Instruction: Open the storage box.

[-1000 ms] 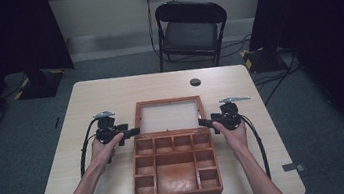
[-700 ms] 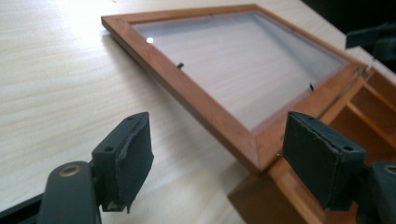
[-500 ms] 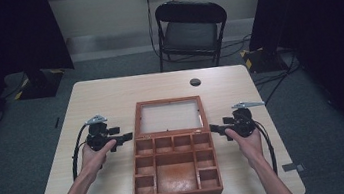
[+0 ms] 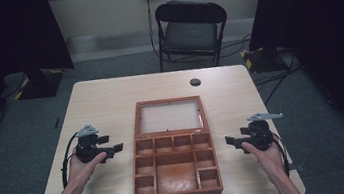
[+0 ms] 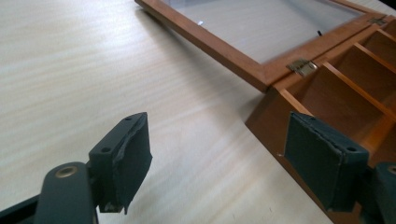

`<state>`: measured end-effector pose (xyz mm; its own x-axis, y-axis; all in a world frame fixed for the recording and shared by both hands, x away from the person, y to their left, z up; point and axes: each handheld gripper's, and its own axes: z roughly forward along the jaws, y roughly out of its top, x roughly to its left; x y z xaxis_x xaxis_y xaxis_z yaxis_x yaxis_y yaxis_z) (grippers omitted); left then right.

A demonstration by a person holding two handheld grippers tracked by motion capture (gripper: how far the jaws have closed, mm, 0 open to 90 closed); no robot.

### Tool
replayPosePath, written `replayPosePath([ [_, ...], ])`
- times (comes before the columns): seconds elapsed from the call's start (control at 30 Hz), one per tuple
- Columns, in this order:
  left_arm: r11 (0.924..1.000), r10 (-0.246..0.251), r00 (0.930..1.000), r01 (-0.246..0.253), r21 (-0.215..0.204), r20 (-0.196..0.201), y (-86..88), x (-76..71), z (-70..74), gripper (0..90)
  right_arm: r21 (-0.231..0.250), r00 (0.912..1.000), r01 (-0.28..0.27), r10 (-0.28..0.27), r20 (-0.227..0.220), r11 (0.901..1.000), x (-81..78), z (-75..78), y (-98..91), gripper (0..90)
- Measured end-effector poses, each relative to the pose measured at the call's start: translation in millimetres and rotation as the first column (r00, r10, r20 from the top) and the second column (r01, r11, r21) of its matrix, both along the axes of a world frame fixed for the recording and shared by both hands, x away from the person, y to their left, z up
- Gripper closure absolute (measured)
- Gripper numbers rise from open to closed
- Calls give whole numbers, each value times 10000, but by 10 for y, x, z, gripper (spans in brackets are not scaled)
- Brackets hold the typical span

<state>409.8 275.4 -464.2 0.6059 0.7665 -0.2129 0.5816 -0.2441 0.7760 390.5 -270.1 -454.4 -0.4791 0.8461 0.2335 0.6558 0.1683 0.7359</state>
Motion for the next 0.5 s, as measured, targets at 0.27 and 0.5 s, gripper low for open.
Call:
replayPosePath([
  [0.27, 9984, 186, 9997, -176, 534, -187, 145, -171, -82, 225, -420, 9972, 707, -715, -203, 9966, -146, -49, -114, 173],
  [0.5, 9913, 812, 9928, -713, 1109, -875, 279, -300, -212, 221, -1453, 9923, 973, -1072, -618, 9846, -293, -180, -137, 186],
])
